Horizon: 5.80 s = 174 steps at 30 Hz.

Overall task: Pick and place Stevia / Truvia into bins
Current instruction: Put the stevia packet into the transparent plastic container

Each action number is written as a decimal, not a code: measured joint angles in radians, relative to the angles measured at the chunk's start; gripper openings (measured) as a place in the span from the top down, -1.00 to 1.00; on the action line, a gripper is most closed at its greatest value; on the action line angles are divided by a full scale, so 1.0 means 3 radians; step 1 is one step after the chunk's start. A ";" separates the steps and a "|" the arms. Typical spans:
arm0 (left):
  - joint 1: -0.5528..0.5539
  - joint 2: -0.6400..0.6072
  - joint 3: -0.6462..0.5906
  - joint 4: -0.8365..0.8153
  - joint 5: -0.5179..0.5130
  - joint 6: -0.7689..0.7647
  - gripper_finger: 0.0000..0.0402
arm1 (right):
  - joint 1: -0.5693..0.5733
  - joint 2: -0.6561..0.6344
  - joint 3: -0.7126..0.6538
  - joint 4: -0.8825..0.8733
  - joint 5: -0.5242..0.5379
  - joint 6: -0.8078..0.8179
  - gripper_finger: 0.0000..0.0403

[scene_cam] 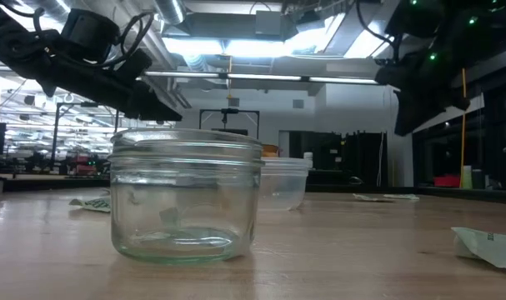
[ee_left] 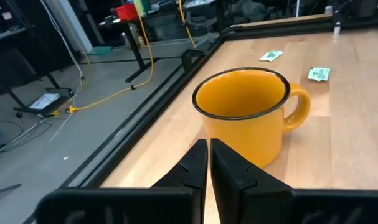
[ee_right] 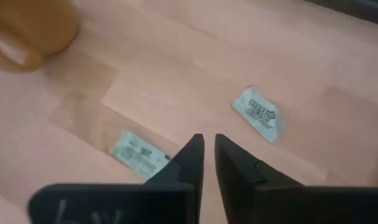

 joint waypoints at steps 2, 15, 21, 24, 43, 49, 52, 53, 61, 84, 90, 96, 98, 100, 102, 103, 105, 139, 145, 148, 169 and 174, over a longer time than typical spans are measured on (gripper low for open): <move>0.0000 0.0000 0.0000 0.0000 0.0000 0.0000 0.88 | -0.0075 0.0000 0.0000 0.0007 -0.0022 0.0000 0.66; 0.0000 0.0000 -0.0001 0.0000 0.0001 0.0025 0.68 | -0.0523 0.0191 -0.0001 0.0080 -0.0336 -0.0174 0.16; 0.0000 -0.0001 -0.0003 0.0000 0.0001 0.0025 0.64 | -0.0712 0.0380 -0.0001 0.0086 -0.0337 -0.0184 0.08; 0.0000 -0.0001 -0.0004 0.0000 0.0001 0.0024 0.64 | -0.0794 0.0488 -0.0001 0.0087 -0.0337 -0.0190 0.09; 0.0000 -0.0001 -0.0004 -0.0001 0.0039 0.0023 0.65 | -0.1360 0.1091 -0.0003 0.0266 -0.0538 -0.0618 0.11; 0.0000 -0.0001 -0.0004 -0.0001 0.0039 0.0023 0.66 | -0.1502 0.1231 -0.0003 0.0337 -0.0720 -0.0746 0.11; 0.0000 -0.0001 -0.0004 -0.0001 0.0039 0.0023 0.66 | -0.1556 0.1321 -0.0003 0.0386 -0.0732 -0.0843 0.11; 0.0001 -0.0001 -0.0004 -0.0001 0.0039 0.0023 0.66 | -0.1574 0.1353 -0.0003 0.0407 -0.0732 -0.0867 0.11; 0.0001 -0.0001 -0.0004 -0.0001 0.0039 0.0023 0.67 | -0.1661 0.1570 -0.0004 0.0636 -0.0731 -0.1062 0.11; 0.0001 -0.0002 -0.0004 -0.0002 0.0039 0.0023 0.67 | -0.1673 0.1792 0.0005 0.0649 -0.0843 -0.1149 0.28; 0.0000 -0.0001 -0.0004 -0.0002 0.0039 0.0023 0.68 | -0.1669 0.1794 0.0003 0.0654 -0.0870 -0.1147 0.55; 0.0001 -0.0002 -0.0004 -0.0003 0.0039 0.0021 0.68 | -0.1671 0.1797 0.0001 0.0644 -0.0859 -0.1169 0.84; 0.0001 -0.0002 -0.0004 -0.0003 0.0039 0.0021 0.68 | -0.1671 0.1797 0.0001 0.0640 -0.0857 -0.1229 0.93; 0.0001 -0.0001 -0.0004 -0.0003 0.0039 0.0021 0.69 | -0.1671 0.1797 0.0000 0.0638 -0.0860 -0.1243 0.97; 0.0001 -0.0001 -0.0004 -0.0003 0.0039 0.0023 0.69 | -0.1671 0.1797 0.0000 0.0638 -0.0860 -0.1283 0.96; 0.0000 -0.0003 -0.0004 -0.0003 0.0039 0.0036 0.69 | -0.1671 0.1797 0.0000 0.0639 -0.0861 -0.1324 0.96; 0.0000 -0.0001 -0.0004 -0.0003 0.0027 0.0086 0.69 | -0.1671 0.1797 0.0021 0.0633 -0.0864 -0.1398 0.98; 0.0000 -0.0003 -0.0005 -0.0063 -0.0024 -0.0344 0.71 | -0.0881 -0.0023 0.0154 0.0775 -0.1403 -0.2174 1.00; 0.0001 -0.0003 -0.0005 -0.0102 -0.0023 -0.0548 0.71 | -0.0651 -0.0180 -0.0233 0.1399 -0.1404 -0.2177 1.00; 0.0001 -0.0003 -0.0005 -0.0102 -0.0023 -0.0643 0.71 | -0.0551 -0.0197 -0.0381 0.1739 -0.1404 -0.2270 1.00; -0.0058 -0.0003 -0.0006 -0.0160 0.1485 -0.0705 0.80 | -0.0062 0.0153 -0.0955 0.3423 -0.1717 -0.2791 1.00; -0.0209 -0.0003 -0.0008 -0.0180 0.1492 -0.0527 0.91 | 0.0152 0.0494 -0.0951 0.3818 -0.1717 -0.2789 1.00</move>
